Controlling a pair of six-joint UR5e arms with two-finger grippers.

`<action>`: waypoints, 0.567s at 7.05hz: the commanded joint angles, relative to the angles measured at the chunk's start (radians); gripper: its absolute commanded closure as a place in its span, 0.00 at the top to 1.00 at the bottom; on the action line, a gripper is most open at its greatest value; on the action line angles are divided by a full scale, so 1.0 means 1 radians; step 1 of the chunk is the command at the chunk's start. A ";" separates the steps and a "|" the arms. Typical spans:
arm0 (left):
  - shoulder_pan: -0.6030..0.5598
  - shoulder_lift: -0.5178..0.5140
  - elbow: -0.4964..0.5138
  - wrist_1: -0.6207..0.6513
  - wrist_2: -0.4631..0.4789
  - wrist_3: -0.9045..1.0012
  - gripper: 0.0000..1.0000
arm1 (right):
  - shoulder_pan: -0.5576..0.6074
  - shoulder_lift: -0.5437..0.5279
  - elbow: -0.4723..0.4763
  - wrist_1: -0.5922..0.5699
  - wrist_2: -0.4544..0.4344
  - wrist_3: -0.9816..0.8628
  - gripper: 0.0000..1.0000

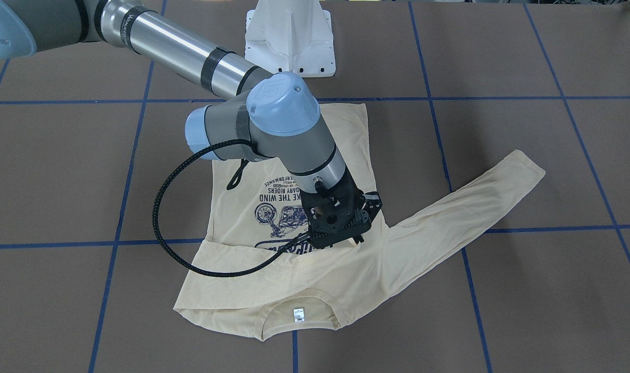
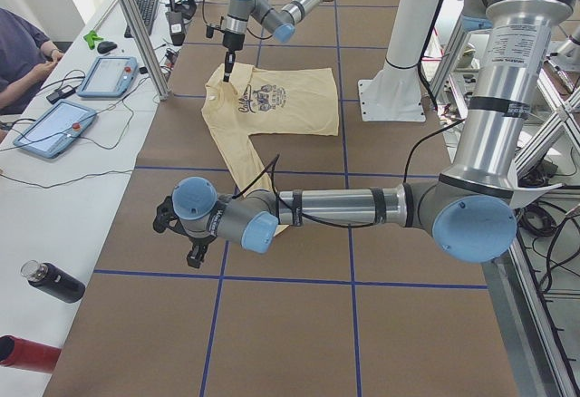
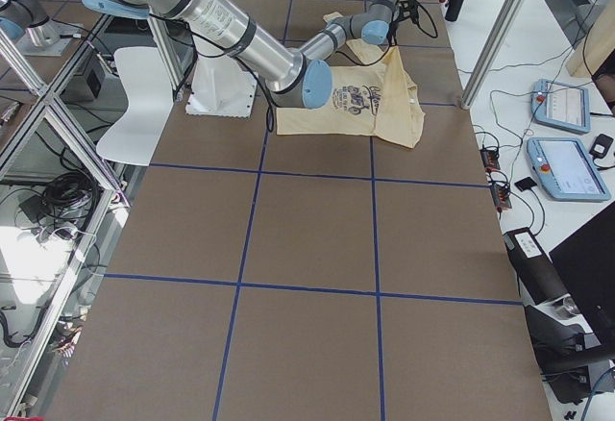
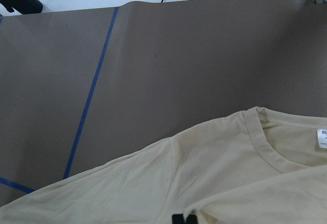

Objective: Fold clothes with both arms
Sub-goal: 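Lift the sleeve with the right gripper and lay it across the shirt toward the collar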

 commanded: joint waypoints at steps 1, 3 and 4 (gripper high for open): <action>0.001 -0.006 0.008 -0.011 -0.002 -0.008 1.00 | -0.010 0.016 -0.015 0.001 -0.050 0.033 0.99; 0.001 -0.020 0.016 -0.011 -0.002 -0.009 1.00 | -0.013 0.029 -0.015 0.000 -0.053 0.142 0.99; 0.001 -0.038 0.013 -0.013 -0.002 -0.070 1.00 | -0.010 0.025 -0.010 -0.006 -0.048 0.153 1.00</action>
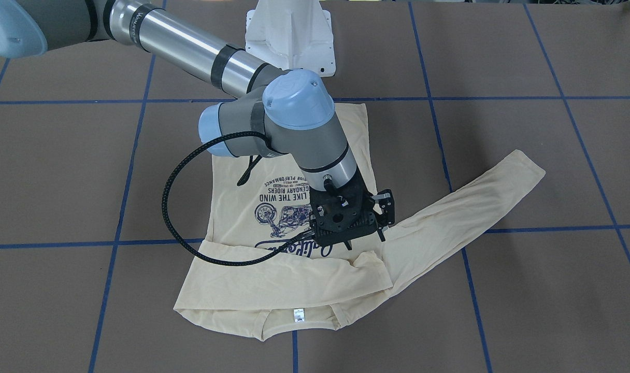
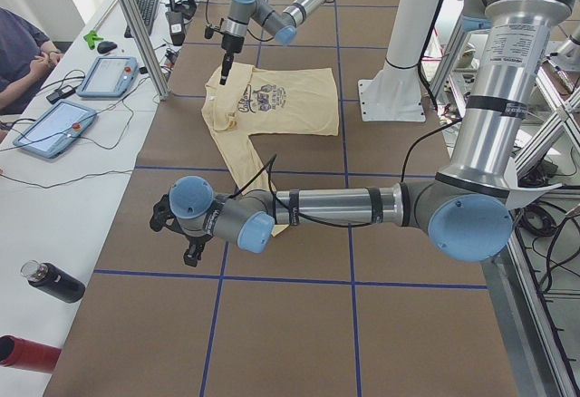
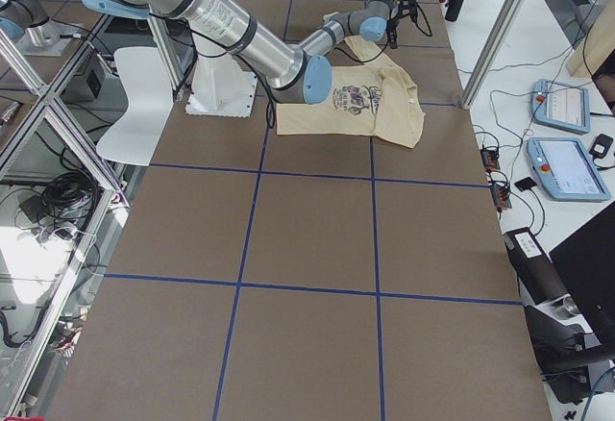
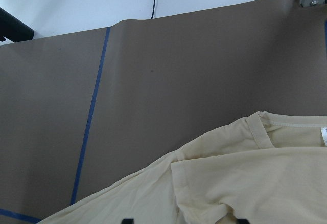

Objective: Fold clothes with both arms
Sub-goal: 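Lift the sleeve with the right gripper and lay it across the shirt toward the collar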

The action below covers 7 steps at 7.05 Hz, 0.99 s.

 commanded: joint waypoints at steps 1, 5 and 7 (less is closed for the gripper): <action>0.009 -0.017 -0.006 -0.033 0.001 -0.074 1.00 | 0.007 -0.011 0.037 -0.011 0.009 0.047 1.00; 0.186 0.099 -0.026 -0.491 0.154 -0.588 1.00 | 0.061 -0.261 0.403 -0.342 0.095 0.024 1.00; 0.322 0.223 -0.197 -0.520 0.285 -0.723 1.00 | 0.099 -0.408 0.608 -0.574 0.131 -0.175 1.00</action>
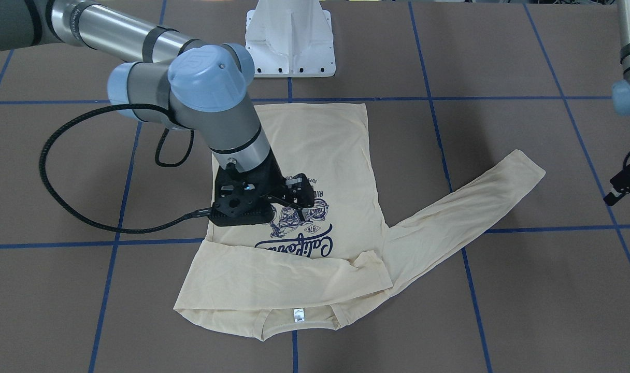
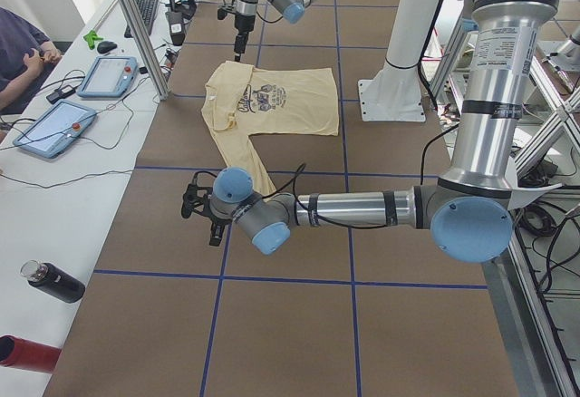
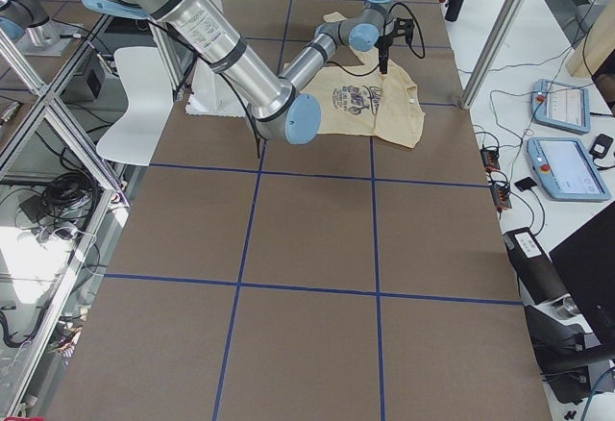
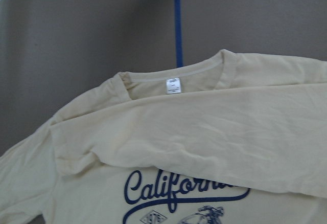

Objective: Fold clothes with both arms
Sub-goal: 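Lift the sleeve with the right gripper and lay it across the shirt toward the collar, then release the sleeve and withdraw the right gripper while the left gripper reaches the other cuff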

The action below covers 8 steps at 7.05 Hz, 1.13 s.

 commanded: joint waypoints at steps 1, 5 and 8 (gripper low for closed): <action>0.129 0.146 -0.185 -0.023 0.132 -0.109 1.00 | 0.049 -0.165 0.244 -0.272 0.024 -0.233 1.00; 0.362 0.171 -0.308 0.164 0.358 -0.314 0.98 | 0.147 -0.412 0.435 -0.356 0.107 -0.509 1.00; 0.372 0.208 -0.292 0.179 0.365 -0.304 0.96 | 0.147 -0.416 0.435 -0.356 0.121 -0.507 1.00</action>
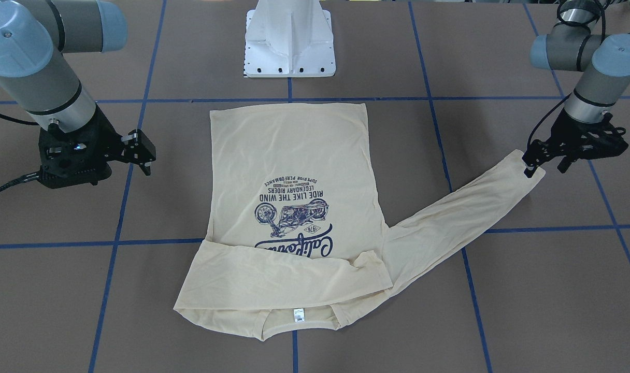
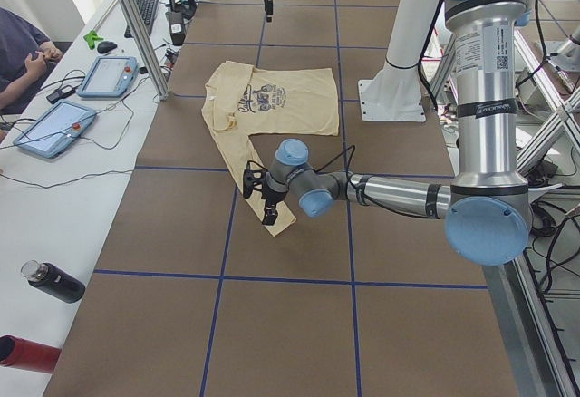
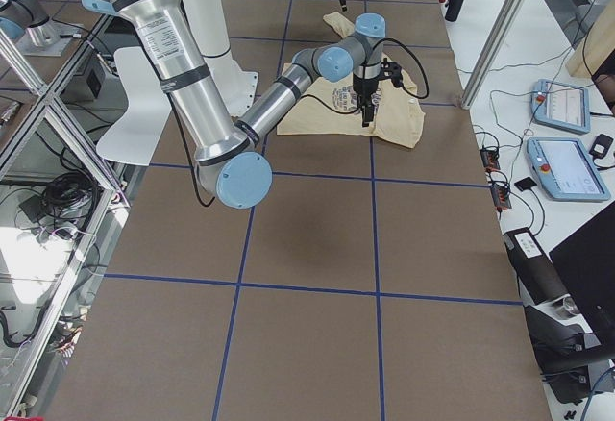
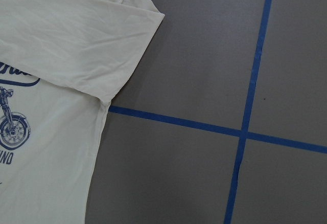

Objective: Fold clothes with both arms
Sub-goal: 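Release the sleeve and withdraw the right gripper while the left gripper reaches the other cuff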

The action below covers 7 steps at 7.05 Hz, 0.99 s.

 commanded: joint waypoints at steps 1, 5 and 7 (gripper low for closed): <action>0.024 0.017 0.025 0.003 0.004 0.001 0.96 | 0.001 -0.005 0.000 0.002 0.002 -0.002 1.00; 0.063 0.013 0.056 0.001 0.002 -0.006 0.81 | -0.001 -0.005 0.000 0.002 0.002 0.001 1.00; 0.078 0.015 0.057 0.003 0.002 -0.006 0.73 | -0.001 -0.005 0.002 0.002 0.004 0.006 1.00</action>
